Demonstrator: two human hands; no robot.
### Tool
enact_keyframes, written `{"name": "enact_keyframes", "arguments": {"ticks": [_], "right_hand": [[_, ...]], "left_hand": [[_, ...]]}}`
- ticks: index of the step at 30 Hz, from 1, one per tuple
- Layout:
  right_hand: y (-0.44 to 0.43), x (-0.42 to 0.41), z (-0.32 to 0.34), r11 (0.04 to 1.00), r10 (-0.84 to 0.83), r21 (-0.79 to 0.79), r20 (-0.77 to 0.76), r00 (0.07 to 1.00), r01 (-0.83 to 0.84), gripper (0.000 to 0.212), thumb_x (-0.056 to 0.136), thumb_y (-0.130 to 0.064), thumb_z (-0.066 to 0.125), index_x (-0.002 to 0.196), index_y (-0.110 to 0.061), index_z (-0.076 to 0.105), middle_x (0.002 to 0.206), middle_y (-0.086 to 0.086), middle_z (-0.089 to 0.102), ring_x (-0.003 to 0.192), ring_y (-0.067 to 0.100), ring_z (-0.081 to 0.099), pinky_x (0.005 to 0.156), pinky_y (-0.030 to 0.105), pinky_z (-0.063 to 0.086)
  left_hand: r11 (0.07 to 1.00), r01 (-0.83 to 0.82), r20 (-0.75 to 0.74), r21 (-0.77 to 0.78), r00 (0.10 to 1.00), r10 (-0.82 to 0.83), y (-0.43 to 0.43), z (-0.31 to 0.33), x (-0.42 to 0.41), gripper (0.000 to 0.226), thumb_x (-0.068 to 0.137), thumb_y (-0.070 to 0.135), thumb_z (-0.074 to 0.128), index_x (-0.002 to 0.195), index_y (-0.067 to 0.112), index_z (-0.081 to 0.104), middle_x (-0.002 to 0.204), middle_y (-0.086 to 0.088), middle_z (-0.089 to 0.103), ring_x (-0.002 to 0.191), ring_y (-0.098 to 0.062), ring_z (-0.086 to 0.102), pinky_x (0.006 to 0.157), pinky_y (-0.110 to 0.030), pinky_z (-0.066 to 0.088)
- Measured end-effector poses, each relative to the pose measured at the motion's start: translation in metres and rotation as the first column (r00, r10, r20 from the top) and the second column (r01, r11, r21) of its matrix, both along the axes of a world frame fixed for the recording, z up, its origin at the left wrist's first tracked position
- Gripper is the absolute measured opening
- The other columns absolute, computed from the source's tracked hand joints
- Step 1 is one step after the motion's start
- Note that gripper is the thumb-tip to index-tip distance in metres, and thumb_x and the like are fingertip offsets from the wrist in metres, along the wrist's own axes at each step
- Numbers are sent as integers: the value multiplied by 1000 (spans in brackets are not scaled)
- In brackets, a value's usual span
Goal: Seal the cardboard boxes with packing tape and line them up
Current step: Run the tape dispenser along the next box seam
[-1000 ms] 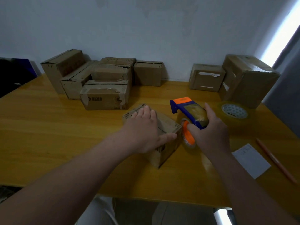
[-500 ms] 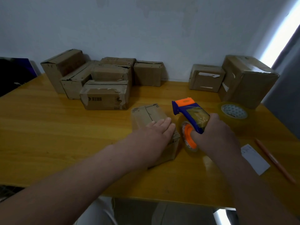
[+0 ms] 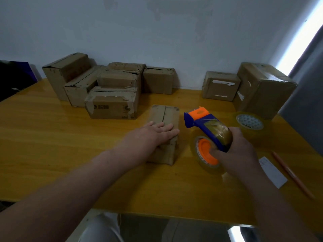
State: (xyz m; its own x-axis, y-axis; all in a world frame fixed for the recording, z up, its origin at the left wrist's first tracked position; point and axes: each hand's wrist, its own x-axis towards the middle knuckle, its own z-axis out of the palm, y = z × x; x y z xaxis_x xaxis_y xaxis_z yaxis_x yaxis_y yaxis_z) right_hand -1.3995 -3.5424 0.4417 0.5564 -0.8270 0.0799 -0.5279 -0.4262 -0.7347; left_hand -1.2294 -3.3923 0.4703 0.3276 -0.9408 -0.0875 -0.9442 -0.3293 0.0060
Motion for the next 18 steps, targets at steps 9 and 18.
{"name": "enact_keyframes", "arguments": {"ticks": [9, 18], "right_hand": [[0, -23, -7, 957, 66, 232, 412, 909, -175, 61, 76, 4, 73, 120, -30, 50, 103, -12, 60, 92, 3, 60, 63, 15, 47], [4, -31, 5, 930, 226, 130, 534, 815, -343, 65, 64, -14, 81, 117, -36, 52, 101, -20, 62, 96, 1, 61, 69, 17, 52]], "left_hand": [[862, -202, -372, -465, 928, 17, 1, 9, -1, 47, 96, 32, 50, 142, 33, 39, 142, 9, 47, 130, -8, 41, 108, -24, 25], [789, -611, -994, 68, -109, 2, -19, 47, -4, 45, 88, 42, 60, 111, 3, 61, 98, -10, 67, 84, -20, 65, 69, -31, 58]]}}
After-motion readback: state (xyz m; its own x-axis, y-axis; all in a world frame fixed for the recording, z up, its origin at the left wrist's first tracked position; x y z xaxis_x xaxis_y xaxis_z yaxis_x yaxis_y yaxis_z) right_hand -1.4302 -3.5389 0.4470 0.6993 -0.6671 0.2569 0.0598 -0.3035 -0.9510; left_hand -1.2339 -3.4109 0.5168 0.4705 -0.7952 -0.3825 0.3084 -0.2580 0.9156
